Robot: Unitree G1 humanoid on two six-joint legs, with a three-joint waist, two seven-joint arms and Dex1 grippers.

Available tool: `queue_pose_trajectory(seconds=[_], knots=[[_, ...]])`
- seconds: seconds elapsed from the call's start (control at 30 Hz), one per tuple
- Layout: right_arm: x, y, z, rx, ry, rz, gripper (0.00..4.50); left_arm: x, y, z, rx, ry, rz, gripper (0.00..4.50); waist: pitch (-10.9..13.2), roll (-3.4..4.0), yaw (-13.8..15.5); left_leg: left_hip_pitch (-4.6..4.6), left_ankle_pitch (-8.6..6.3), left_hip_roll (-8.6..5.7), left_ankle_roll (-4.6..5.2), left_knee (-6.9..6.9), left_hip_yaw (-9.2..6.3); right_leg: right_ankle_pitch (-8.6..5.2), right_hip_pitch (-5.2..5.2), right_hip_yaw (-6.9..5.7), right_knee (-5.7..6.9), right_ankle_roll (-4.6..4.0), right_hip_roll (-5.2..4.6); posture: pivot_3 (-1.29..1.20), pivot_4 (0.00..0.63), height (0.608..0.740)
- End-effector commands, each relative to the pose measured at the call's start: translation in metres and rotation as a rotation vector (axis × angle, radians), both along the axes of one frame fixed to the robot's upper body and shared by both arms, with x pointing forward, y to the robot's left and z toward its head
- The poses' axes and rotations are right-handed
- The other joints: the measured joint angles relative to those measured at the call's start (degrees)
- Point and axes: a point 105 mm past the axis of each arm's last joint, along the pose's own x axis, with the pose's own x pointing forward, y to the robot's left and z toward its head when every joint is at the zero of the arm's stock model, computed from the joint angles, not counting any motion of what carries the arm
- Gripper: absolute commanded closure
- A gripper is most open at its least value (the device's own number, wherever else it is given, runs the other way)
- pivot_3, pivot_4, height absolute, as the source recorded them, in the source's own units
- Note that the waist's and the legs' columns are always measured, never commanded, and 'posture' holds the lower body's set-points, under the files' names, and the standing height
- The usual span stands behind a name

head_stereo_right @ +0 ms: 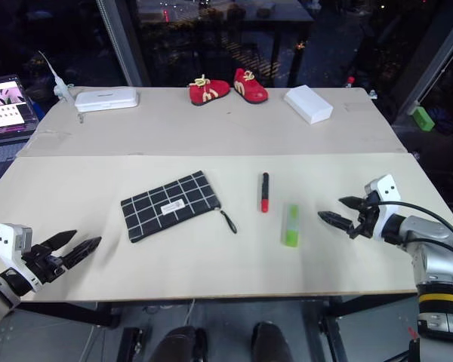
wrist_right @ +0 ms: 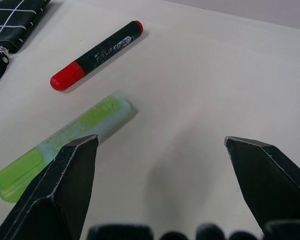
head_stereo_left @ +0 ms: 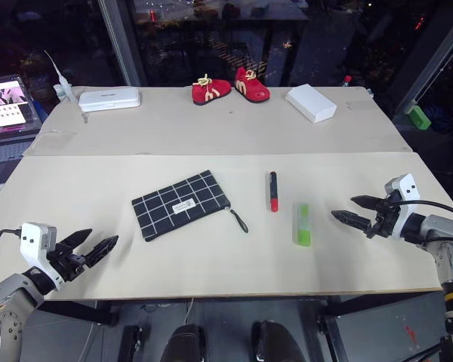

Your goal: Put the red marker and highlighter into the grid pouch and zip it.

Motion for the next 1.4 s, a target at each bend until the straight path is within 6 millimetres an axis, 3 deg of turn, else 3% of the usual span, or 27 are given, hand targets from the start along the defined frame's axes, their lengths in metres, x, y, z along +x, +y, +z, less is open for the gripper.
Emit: queue_pose_trajectory(seconds=[0.03,0.17,0.2,0.3,0.4,0.6,0.67,0.8,0.97,1.2,1.4], knots=[[0.003,0.002,0.011,-0.015,-0.048,0.011,0.04,0.002,-0.002,0.015,0.003,-0.048,-0.024,0.00,0.0,0.00,0.0,0.00,0.00,0.00,0.00,0.00,0.00,0.00,0.00,0.00,0.00,0.00,0.00,0.00,0.150,0.740],[0.005,0.002,0.011,0.029,-0.045,-0.010,0.04,0.002,-0.020,0.023,-0.041,-0.080,-0.167,0.00,0.0,0.00,0.0,0.01,0.00,0.00,0.00,0.00,0.00,0.00,0.00,0.00,0.00,0.00,0.01,0.00,0.150,0.740],[0.006,0.002,0.012,0.036,-0.044,-0.013,0.54,0.003,-0.021,0.024,-0.039,-0.085,-0.182,0.00,0.0,0.00,0.0,0.00,0.00,0.00,0.00,0.00,0.01,0.00,0.00,-0.01,0.00,0.00,0.01,0.00,0.150,0.740],[0.006,0.006,0.018,0.061,-0.049,0.016,1.48,0.002,-0.016,0.014,0.044,-0.062,-0.201,0.00,0.0,0.00,-0.1,-0.01,0.00,-0.02,0.00,0.00,0.01,0.00,-0.01,-0.01,0.01,0.00,0.00,0.00,0.150,0.740],[0.010,0.010,0.027,0.057,-0.065,0.039,2.57,-0.006,-0.017,0.000,0.217,-0.031,-0.282,0.00,0.0,0.01,-0.6,0.01,0.00,-0.01,0.00,0.00,0.05,0.00,-0.02,0.00,0.01,0.00,0.01,0.00,0.150,0.740],[0.017,0.034,0.041,0.067,-0.101,0.128,4.45,-0.006,-0.018,-0.002,0.379,-0.027,-0.367,0.00,0.0,0.02,-0.6,0.00,0.00,0.04,0.00,0.00,0.04,-0.02,-0.03,-0.02,0.01,-0.05,0.01,0.00,0.150,0.740],[0.019,0.050,0.043,0.073,-0.096,0.186,4.45,-0.005,-0.019,-0.003,0.418,-0.026,-0.396,0.00,0.0,0.02,-0.6,0.00,0.00,0.04,0.00,0.00,0.04,-0.03,-0.04,-0.03,0.02,-0.07,0.00,0.00,0.150,0.740],[0.031,0.124,0.052,0.072,-0.109,0.354,4.45,0.003,-0.023,0.001,0.528,-0.050,-0.458,0.00,0.0,0.04,-1.2,0.00,0.00,0.08,0.00,-0.01,0.08,-0.01,-0.10,0.02,0.07,-0.09,0.01,0.00,0.150,0.740],[0.037,0.196,0.052,0.034,-0.172,0.474,4.45,0.021,-0.029,0.010,0.659,-0.152,-0.502,0.00,0.0,0.07,-0.9,-0.02,0.01,0.12,-0.01,-0.02,0.03,0.00,-0.18,-0.07,0.26,-0.13,0.05,0.00,0.150,0.740],[0.062,0.245,0.030,-0.122,-0.177,0.435,4.45,0.038,-0.042,0.016,0.738,-0.261,-0.535,0.00,0.0,0.09,-0.6,-0.35,0.01,-0.02,-0.03,0.01,0.08,0.06,-0.34,-0.23,0.17,-0.05,-0.10,0.00,0.150,0.740],[0.070,0.263,0.013,-0.212,-0.158,0.423,4.45,0.042,-0.047,0.015,0.736,-0.283,-0.549,0.00,0.0,0.09,-0.9,-0.62,0.05,0.00,-0.09,0.01,0.24,0.07,-0.74,-0.22,0.37,-0.04,-0.03,0.00,0.150,0.740]])
